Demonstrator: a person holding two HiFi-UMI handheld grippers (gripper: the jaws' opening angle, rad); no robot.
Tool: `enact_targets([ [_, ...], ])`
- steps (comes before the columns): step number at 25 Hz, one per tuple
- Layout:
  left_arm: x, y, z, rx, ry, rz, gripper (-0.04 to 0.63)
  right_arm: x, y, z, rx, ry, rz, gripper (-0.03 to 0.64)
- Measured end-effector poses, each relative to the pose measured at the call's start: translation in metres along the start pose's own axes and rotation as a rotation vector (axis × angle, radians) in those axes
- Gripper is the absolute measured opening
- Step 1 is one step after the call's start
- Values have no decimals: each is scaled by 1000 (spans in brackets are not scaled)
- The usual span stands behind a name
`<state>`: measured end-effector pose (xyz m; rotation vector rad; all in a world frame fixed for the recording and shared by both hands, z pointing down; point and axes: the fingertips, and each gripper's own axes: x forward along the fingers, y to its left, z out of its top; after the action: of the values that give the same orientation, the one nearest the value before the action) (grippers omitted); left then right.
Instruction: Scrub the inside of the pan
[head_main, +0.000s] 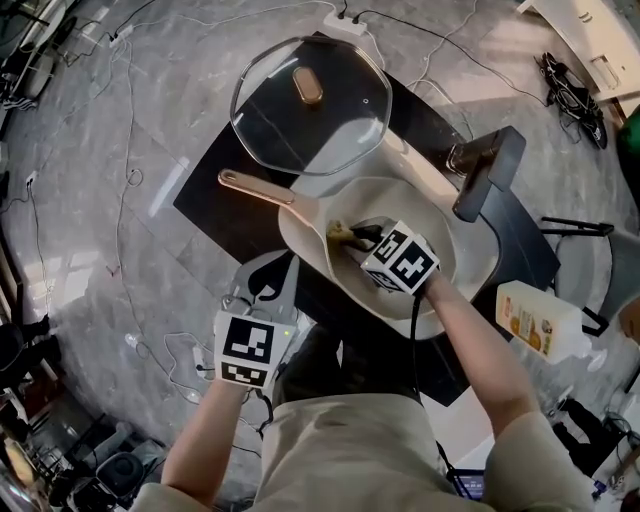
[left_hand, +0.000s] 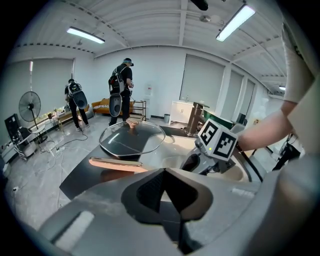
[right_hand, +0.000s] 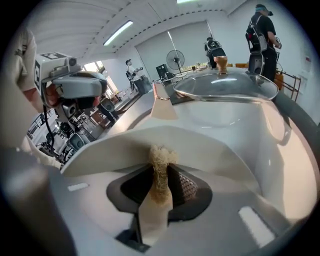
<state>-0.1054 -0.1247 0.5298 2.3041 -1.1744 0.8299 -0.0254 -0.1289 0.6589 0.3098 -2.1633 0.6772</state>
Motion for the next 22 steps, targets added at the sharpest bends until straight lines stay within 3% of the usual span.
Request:
enact_targets([
  [14,15,-4,-2,6,7,-31,2,13,-70,-4,6,13,-231,101],
  [22,20,-3,-6,18,20,-41,2,3,-116,-44,-34,146,-409,100],
])
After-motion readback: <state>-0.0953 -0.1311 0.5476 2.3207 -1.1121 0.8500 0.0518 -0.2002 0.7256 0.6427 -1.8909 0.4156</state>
